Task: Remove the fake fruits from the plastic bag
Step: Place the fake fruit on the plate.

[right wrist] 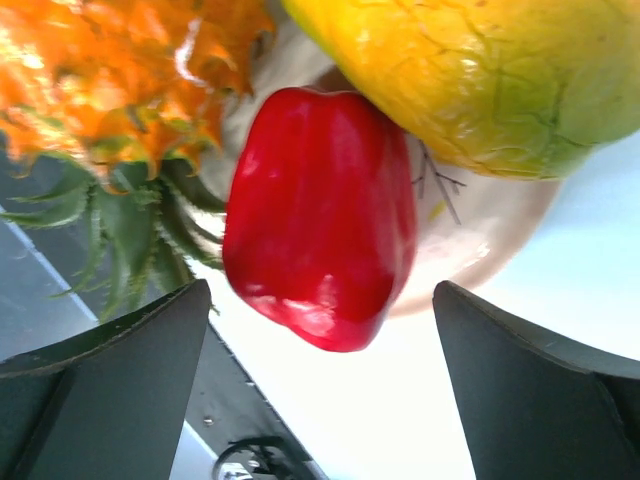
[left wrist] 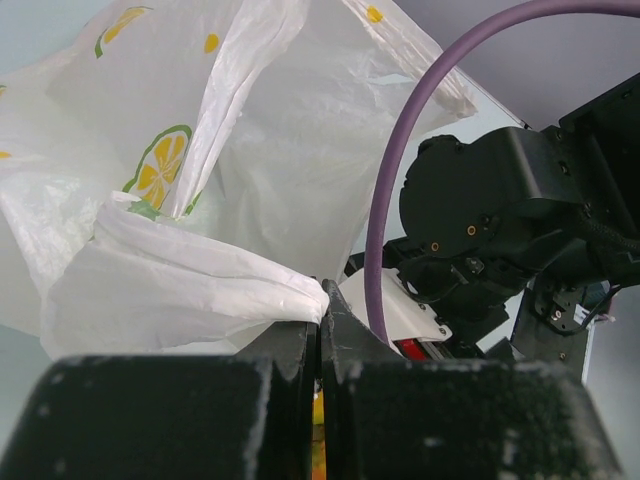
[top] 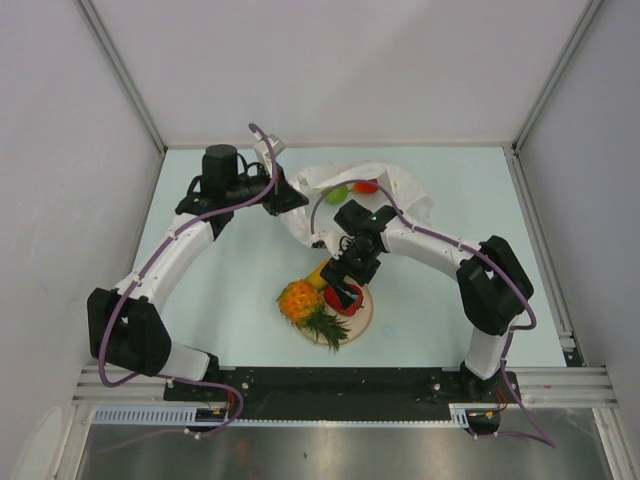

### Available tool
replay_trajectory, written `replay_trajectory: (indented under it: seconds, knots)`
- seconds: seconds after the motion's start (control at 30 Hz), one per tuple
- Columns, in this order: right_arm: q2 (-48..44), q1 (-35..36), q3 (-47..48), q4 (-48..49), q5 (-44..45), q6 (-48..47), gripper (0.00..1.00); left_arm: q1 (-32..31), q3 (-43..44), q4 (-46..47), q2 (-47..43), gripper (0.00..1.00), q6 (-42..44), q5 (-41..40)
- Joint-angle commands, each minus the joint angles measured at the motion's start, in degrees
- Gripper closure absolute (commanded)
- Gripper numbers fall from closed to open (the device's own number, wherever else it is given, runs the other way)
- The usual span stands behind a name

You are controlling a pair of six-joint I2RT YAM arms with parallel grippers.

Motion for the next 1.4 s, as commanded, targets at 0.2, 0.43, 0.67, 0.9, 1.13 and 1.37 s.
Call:
replay_trajectory:
  seconds: [0.2,0.43,0.67,0.9,1.13,1.37]
  knots:
    - [-0.58,0.37,0.64,1.3,4.97,-13.88,0.32,-0.23,1.39,1.6,-0.13,1.0,0.49,1.09]
    - [-4.45,4.41,0.55,1.04,6.3,-28.04,0.33,-0.32,1.12,1.69,-0.31,1.0,0.4,1.01]
    - [-4.54,6.7,0.56,2.53,8.85,-34.47,0.3,-0.23,0.6,1.16,-1.27,1.0,0.93,0.65]
    - [-3.92,7.32,0.56,4.64,11.66,-35.19,0.15,-0.23,-0.55,1.34,-2.06,1.0,0.93,0.57]
    - [-7.52,6.0,1.17,1.22,12.54,-34.57,0.0,-0.23,0.07,1.34,-1.8,1.0,0.93,0.48]
    - [-17.01,-6.2,5.74,1.99,7.1,-19.67,0.0,-0.23,0.42,1.34,-1.8,1.0,0.84,0.83]
